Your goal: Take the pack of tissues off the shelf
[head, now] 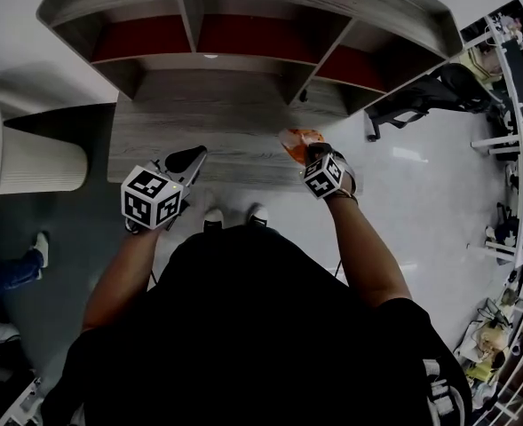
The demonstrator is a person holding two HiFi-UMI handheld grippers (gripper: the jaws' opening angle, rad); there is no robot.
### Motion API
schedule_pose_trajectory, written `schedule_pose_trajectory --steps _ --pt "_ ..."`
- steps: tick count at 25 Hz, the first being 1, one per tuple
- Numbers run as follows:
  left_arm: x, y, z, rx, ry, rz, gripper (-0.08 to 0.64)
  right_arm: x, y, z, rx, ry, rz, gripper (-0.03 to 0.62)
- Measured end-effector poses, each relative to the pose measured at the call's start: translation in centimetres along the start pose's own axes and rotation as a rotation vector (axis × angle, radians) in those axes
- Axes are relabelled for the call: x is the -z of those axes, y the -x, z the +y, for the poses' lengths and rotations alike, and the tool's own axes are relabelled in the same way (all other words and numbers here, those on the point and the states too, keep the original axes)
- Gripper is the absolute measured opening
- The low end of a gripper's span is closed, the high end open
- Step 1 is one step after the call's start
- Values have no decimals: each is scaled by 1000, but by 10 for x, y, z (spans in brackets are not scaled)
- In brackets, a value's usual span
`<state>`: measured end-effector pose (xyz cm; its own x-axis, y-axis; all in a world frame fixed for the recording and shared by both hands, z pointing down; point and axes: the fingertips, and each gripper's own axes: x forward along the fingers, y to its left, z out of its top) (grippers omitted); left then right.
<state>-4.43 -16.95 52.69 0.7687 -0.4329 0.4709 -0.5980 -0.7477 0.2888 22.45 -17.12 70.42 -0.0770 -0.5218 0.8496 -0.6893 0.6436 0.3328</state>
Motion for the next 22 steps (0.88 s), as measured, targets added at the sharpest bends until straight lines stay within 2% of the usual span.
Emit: schedule_pose_trajectory --steps 14,22 --pt "13 2 16 -57 41 35 17 33 -63 18 -19 43 58 17" --pt "17 10 25 -97 67 42 17 34 -89 34 -71 63 95 15"
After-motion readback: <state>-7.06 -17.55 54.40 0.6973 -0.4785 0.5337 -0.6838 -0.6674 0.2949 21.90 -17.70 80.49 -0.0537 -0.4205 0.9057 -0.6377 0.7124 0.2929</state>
